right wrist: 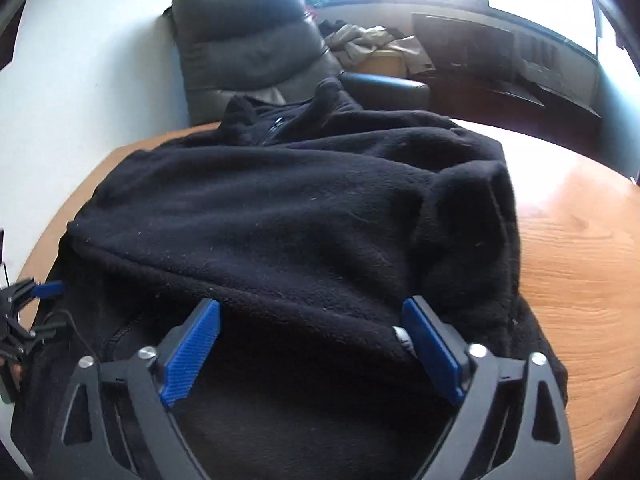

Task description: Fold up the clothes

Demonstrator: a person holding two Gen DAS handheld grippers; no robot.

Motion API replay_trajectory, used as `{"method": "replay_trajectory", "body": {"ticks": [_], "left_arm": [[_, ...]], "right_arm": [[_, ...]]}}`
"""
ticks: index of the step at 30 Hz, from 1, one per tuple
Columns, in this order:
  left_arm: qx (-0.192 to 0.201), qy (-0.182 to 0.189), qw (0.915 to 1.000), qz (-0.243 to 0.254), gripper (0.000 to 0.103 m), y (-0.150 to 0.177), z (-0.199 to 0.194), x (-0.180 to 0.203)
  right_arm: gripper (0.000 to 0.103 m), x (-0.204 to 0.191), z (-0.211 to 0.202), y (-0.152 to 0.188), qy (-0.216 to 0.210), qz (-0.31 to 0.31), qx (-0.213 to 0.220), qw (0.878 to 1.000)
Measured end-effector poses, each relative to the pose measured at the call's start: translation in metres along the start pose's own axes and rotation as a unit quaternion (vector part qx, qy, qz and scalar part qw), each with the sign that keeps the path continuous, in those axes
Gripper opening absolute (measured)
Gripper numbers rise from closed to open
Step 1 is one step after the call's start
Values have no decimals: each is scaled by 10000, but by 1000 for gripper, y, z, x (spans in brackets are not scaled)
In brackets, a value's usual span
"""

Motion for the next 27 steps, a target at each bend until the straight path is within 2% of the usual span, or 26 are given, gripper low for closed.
{"method": "replay_trajectory", "body": {"ticks": [2, 5, 8, 9, 11, 14, 17, 22, 24, 27], "left_arm": [[-53, 59, 10000, -40, 103, 5, -7, 0], [-29, 140, 9998, -156, 103, 16, -31, -2], [183, 198, 9996, -118, 103, 31, -65, 6], [218, 146, 9996, -32, 103, 37, -71, 12], [182, 137, 9997, 71, 103, 54, -78, 20], [-235, 115, 9997, -32, 103, 85, -69, 24], [-5, -49, 9999, 120, 103, 101, -76, 24], [180, 95, 9994, 286, 103, 115, -85, 18], [140, 112, 9992, 360, 103, 117, -87, 15], [134, 147, 9991, 385, 103, 109, -84, 6]], "right_arm": [[85, 6, -13, -1, 348, 6, 16, 9994], [91, 5, -49, -1, 846, -80, 56, 9964], [99, -19, -87, 8, 552, -285, 294, 9976], [100, -31, -98, 19, 450, -411, 269, 9978], [100, -50, -103, 53, 369, -674, -66, 9970], [99, -44, -99, 110, 603, -233, -787, 9948], [99, -26, -122, 136, 986, 222, -714, 9923], [99, -25, -146, 157, 1129, 171, -751, 9906], [99, -27, -152, 160, 1125, 189, -776, 9904], [99, -46, -162, 146, 1012, 10, -481, 9937]]}}
Point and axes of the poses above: each gripper's, at about its wrist camera, not at the fingertips, and z roughly the way its jaws point, x to its right, y to its underside, the point moved 5 cm from there along z, roughly the way its jaws point, and after that the axes turned 4 degrees about x, right-handed, at the moved point
